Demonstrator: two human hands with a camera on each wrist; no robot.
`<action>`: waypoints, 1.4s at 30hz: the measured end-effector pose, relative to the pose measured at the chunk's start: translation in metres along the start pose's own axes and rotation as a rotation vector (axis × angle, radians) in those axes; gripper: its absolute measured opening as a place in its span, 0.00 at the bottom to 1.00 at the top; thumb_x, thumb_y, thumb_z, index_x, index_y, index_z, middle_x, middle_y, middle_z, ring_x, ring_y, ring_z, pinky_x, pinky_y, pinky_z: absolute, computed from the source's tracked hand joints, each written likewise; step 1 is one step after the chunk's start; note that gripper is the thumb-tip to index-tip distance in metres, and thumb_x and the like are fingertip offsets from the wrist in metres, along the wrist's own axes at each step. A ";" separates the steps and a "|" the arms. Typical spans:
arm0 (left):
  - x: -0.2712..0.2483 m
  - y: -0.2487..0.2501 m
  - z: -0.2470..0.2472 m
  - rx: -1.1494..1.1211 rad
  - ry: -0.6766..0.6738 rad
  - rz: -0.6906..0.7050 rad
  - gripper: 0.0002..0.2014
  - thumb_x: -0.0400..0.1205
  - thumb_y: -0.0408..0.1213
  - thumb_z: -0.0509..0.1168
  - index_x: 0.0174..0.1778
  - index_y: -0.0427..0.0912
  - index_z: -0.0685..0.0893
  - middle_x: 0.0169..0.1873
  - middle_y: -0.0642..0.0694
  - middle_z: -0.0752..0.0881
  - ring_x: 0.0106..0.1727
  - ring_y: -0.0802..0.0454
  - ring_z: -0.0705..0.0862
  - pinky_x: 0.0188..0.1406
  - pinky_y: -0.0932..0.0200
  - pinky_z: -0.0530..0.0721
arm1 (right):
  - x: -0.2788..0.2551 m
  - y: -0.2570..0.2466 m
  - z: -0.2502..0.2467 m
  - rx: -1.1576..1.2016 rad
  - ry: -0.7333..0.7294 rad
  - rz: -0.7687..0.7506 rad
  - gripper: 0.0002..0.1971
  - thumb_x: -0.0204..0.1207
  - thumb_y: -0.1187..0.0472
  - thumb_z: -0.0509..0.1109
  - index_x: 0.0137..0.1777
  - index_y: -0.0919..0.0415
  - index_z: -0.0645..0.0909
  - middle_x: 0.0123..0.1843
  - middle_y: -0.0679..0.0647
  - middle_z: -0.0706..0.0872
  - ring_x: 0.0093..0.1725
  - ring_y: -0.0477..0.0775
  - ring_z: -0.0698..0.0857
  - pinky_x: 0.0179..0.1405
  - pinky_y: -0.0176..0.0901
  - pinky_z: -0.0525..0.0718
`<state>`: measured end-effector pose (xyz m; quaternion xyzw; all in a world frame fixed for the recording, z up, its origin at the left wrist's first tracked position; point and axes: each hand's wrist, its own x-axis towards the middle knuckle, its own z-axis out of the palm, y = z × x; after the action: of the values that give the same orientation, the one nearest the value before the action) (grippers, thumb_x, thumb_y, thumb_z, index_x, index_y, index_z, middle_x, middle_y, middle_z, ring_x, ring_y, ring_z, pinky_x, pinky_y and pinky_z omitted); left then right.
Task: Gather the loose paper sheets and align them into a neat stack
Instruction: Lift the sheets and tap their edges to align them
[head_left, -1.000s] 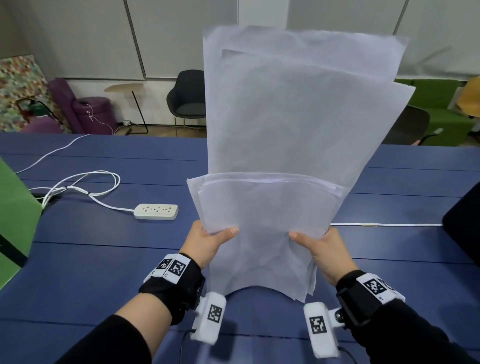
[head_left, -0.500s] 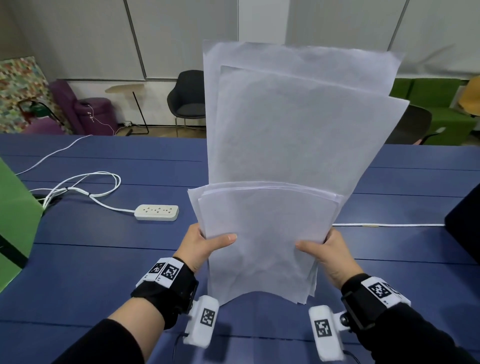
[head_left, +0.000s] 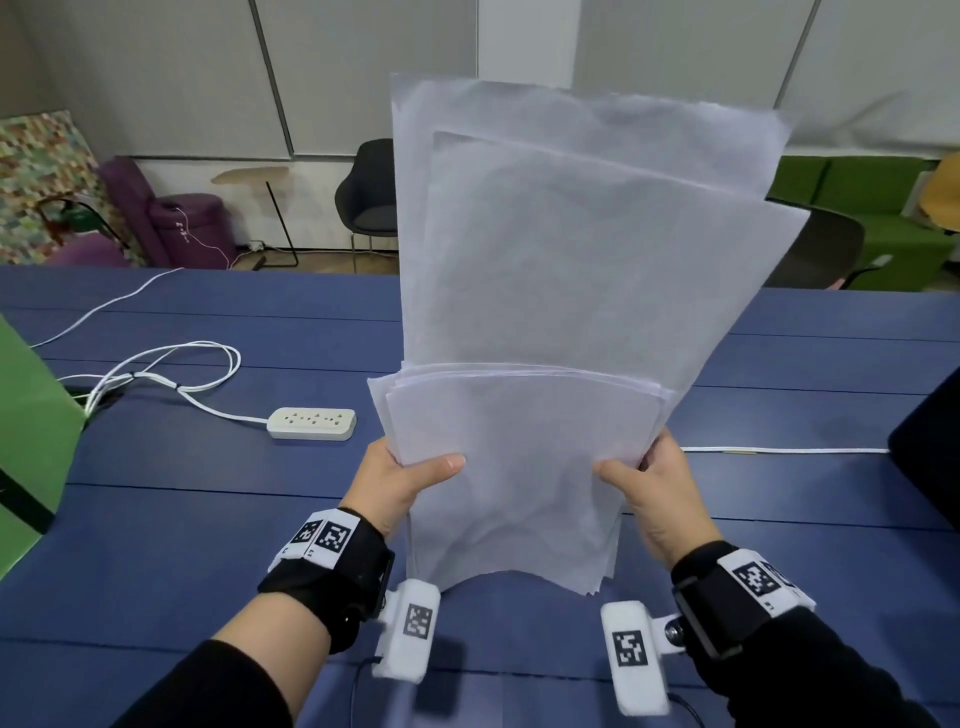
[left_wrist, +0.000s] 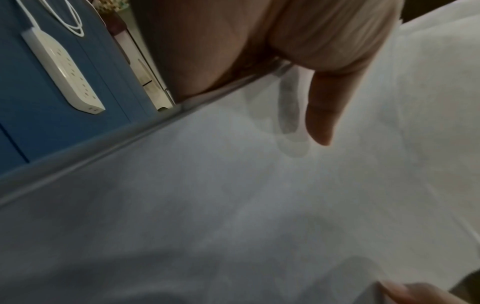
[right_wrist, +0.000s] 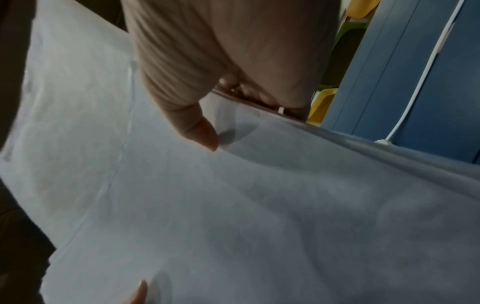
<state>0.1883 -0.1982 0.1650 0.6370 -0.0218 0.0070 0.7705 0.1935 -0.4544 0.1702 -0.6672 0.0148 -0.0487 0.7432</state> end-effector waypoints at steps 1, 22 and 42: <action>-0.001 -0.002 0.000 0.001 0.002 -0.012 0.22 0.57 0.39 0.79 0.49 0.44 0.90 0.52 0.40 0.92 0.57 0.41 0.89 0.61 0.42 0.83 | 0.000 -0.002 0.000 -0.006 -0.010 -0.001 0.26 0.58 0.72 0.68 0.59 0.59 0.77 0.55 0.60 0.89 0.52 0.55 0.88 0.53 0.50 0.87; -0.004 0.011 0.016 0.031 0.014 0.031 0.19 0.60 0.42 0.79 0.47 0.52 0.92 0.53 0.43 0.91 0.60 0.41 0.88 0.66 0.37 0.81 | -0.003 -0.022 -0.009 0.068 -0.093 -0.005 0.23 0.74 0.71 0.72 0.69 0.59 0.74 0.60 0.55 0.89 0.58 0.53 0.90 0.53 0.45 0.87; -0.007 0.017 0.014 0.058 -0.004 0.035 0.22 0.59 0.40 0.80 0.50 0.45 0.90 0.54 0.39 0.91 0.59 0.39 0.88 0.65 0.36 0.81 | -0.006 -0.014 -0.013 0.091 -0.158 0.011 0.21 0.56 0.70 0.80 0.52 0.62 0.87 0.51 0.59 0.93 0.54 0.60 0.91 0.54 0.49 0.87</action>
<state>0.1808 -0.2084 0.1839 0.6587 -0.0342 0.0201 0.7514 0.1861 -0.4678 0.1822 -0.6344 -0.0422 0.0076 0.7718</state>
